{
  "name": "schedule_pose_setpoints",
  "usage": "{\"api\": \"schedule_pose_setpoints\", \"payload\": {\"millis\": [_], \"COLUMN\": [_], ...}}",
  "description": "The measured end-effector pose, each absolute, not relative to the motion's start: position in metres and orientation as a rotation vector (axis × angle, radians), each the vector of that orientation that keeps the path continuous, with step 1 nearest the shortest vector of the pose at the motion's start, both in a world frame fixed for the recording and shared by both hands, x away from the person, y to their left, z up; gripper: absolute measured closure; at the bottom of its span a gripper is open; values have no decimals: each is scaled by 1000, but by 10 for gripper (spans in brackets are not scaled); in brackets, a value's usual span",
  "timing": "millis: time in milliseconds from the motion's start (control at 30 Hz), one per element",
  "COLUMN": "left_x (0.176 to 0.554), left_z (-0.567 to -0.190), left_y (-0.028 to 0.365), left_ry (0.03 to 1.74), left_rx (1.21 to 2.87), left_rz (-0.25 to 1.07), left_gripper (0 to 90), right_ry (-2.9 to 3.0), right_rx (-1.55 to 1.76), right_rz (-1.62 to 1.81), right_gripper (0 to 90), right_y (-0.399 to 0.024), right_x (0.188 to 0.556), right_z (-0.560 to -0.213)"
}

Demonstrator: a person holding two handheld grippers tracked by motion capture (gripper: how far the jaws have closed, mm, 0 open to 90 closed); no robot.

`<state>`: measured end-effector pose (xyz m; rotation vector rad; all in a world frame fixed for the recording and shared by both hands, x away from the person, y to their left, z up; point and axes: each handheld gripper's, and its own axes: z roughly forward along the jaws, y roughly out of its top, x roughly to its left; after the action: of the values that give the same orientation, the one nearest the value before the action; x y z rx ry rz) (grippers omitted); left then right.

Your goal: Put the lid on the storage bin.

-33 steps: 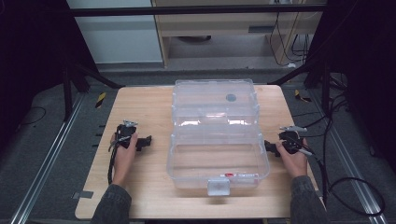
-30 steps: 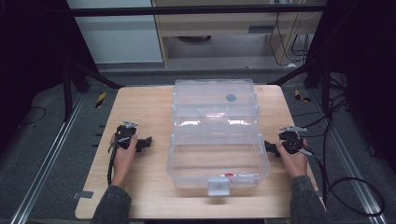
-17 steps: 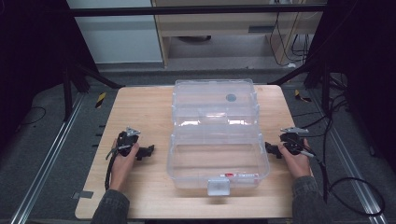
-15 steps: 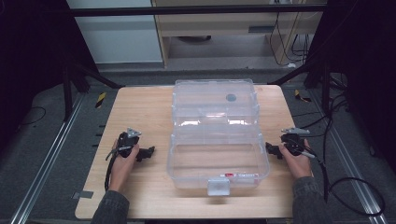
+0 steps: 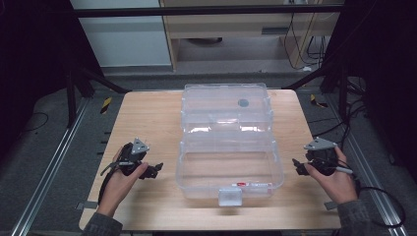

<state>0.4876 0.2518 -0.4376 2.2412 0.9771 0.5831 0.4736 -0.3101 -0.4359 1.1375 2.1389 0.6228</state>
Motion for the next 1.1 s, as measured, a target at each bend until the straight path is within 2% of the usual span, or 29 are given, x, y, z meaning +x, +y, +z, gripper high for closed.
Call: {"api": "schedule_pose_setpoints", "payload": {"millis": [33,133,167,200,233,333,367,500,533,867,1100], "left_x": [484,477,473,473,470,468,467,463,462,459,454], "left_z": [-431,-409,-395,-395,-383,-375,-370,-358,-356,-350,-356], "left_y": [249,241,234,234,226,218,214,197,188,156,139], "left_ry": [950,873,818,818,771,737,714,635,597,464,338], "left_rx": [2257,2297,2324,2324,2344,2351,2365,2380,2401,2438,2509], "left_rz": [585,578,586,586,582,581,584,568,560,509,447], "left_gripper": [33,32,33,37,39,39,41,49,53,58,56], "right_ry": [2172,2206,2236,2236,2265,2293,2323,2380,2420,2548,2647], "right_rx": [1097,1066,1021,1021,971,920,861,770,706,385,255], "right_rz": [606,591,585,585,577,575,564,577,583,508,409], "right_gripper": [134,148,183,183,195,243,286,354,404,519,564], "right_y": [-310,-309,-304,-304,-298,-292,-286,-274,-265,-203,-166], "right_x": [475,479,484,484,490,496,502,509,514,541,563], "right_z": [-419,-403,-388,-388,-372,-358,-343,-322,-310,-280,-286]}}
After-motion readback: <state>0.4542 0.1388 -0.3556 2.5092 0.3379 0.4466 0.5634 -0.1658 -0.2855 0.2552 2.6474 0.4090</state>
